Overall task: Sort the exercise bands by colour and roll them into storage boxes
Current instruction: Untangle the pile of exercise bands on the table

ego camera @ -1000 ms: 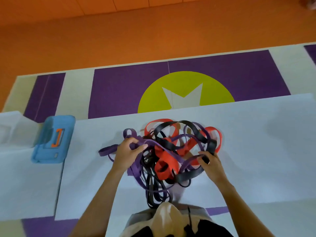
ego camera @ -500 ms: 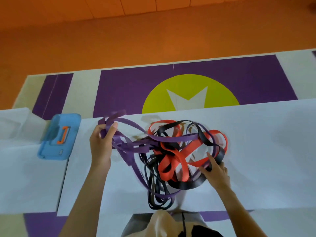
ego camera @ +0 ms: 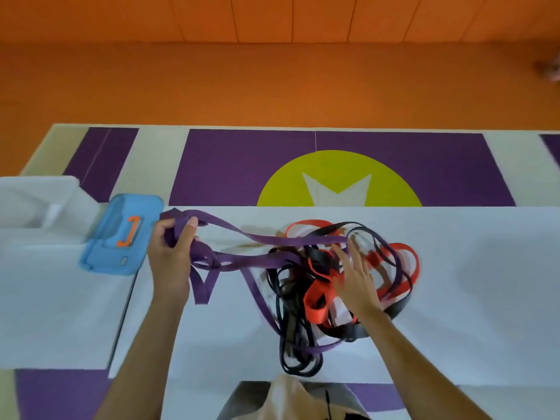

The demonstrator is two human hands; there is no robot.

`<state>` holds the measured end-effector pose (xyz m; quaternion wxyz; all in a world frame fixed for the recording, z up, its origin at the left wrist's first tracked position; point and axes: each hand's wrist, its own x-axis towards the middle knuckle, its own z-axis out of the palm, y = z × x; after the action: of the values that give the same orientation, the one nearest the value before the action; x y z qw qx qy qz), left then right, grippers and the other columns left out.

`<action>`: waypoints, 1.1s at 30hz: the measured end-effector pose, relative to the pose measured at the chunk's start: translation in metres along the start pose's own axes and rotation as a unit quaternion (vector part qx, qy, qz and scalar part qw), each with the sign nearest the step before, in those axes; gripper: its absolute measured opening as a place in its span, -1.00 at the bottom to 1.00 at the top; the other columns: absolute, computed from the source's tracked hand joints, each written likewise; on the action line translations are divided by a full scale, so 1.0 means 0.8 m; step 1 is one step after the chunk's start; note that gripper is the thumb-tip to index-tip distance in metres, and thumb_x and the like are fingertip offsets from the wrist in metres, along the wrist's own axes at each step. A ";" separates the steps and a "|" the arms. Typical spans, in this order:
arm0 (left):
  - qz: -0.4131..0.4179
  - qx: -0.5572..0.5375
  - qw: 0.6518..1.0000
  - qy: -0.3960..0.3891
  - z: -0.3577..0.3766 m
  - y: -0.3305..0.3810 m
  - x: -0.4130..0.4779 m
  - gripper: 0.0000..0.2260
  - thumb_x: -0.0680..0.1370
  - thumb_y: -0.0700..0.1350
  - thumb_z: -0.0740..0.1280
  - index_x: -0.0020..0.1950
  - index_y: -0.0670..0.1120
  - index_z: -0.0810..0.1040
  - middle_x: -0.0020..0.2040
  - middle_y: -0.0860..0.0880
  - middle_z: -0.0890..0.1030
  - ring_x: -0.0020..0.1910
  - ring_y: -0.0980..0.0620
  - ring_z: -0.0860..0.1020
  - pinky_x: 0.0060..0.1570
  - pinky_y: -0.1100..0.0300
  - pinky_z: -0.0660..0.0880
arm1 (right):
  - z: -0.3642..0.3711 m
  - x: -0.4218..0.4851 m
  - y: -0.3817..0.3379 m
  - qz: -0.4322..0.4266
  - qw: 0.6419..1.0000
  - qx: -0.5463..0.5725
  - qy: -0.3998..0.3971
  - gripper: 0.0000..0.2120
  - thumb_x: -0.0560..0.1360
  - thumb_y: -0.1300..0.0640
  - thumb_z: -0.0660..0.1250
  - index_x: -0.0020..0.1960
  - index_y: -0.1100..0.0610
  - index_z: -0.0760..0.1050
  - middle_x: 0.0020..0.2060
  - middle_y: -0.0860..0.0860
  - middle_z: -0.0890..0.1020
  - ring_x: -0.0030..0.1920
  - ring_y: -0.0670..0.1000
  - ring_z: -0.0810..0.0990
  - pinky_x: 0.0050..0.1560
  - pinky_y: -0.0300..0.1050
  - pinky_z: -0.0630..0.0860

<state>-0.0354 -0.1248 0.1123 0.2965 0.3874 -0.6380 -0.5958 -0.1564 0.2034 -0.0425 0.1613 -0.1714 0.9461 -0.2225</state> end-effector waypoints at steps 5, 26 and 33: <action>-0.001 0.027 0.998 -0.049 -0.042 0.005 -0.007 -0.76 0.54 0.08 0.52 0.01 -0.04 0.57 -0.18 -0.01 0.58 -0.18 -0.01 0.56 -0.02 0.02 0.52 | 0.015 0.061 -0.072 -0.013 0.999 0.011 -0.048 -0.11 0.56 0.23 0.39 0.68 -0.18 -0.02 0.65 0.04 0.20 0.38 0.27 0.53 0.12 0.16 0.61; -0.060 0.084 0.920 -0.379 0.019 -0.070 -0.055 -0.50 0.55 -0.24 0.51 0.37 0.12 0.44 0.04 0.18 0.64 -0.09 0.26 0.63 -0.01 0.32 0.52 | -0.039 -0.070 -0.150 0.008 0.963 0.233 0.136 -0.55 0.43 0.50 0.34 0.10 0.01 0.65 0.00 -0.18 0.67 -0.02 -0.32 0.64 -0.02 -0.47 0.51; -0.067 0.191 0.824 -0.530 0.077 -0.118 -0.077 -0.22 0.33 -0.19 0.61 0.47 0.18 0.41 0.35 0.10 0.55 0.32 0.14 0.56 0.24 0.26 0.54 | -0.011 -0.068 -0.143 -0.049 0.964 0.260 0.034 -0.66 0.56 0.38 0.36 0.17 0.02 0.68 0.06 -0.19 0.72 0.13 -0.21 0.68 0.19 -0.21 0.62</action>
<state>-0.0417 -0.0391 0.0169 -0.2079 0.1027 -0.7703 -0.5941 -0.0829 0.1317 0.0322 0.1574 -0.1619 0.8513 -0.4736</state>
